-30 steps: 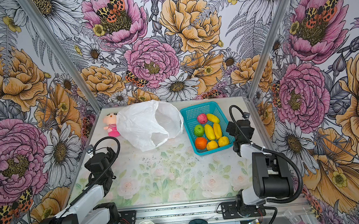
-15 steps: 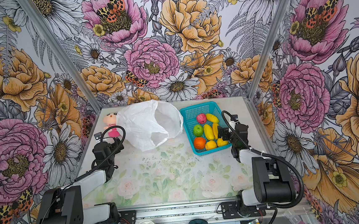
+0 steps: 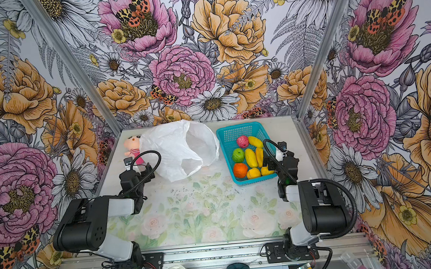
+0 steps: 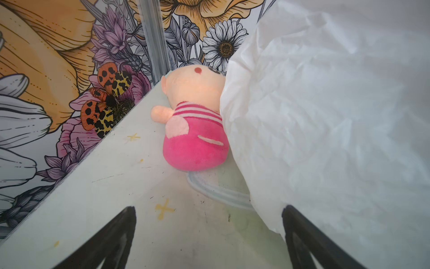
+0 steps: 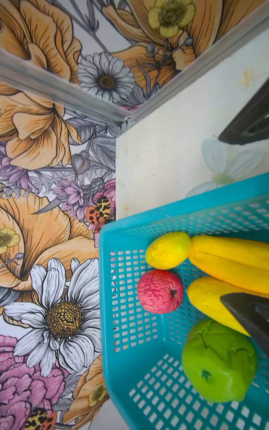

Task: Untie the knot of the plastic bag and take out the fruit
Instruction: Reset both arms

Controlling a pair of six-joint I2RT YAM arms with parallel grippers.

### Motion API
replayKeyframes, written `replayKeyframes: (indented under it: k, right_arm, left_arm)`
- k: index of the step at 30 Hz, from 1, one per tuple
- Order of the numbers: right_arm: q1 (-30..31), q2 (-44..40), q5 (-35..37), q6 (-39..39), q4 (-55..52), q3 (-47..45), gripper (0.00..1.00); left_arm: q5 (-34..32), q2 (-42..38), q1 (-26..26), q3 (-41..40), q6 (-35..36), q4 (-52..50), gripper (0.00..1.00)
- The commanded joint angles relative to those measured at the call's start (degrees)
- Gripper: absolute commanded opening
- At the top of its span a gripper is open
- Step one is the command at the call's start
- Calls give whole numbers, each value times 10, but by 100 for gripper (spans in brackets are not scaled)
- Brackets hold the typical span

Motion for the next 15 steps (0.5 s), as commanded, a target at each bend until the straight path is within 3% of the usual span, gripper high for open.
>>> replayKeyframes:
  k: [1,15]
  right_arm:
    - [1,15,42,23,16,-15,100]
    - [1,13,32,19,-2,-7,100]
  left_arm:
    - [22,0,-3,-7,13,68,99]
    - [22,-1,-3,-8,13,68,99]
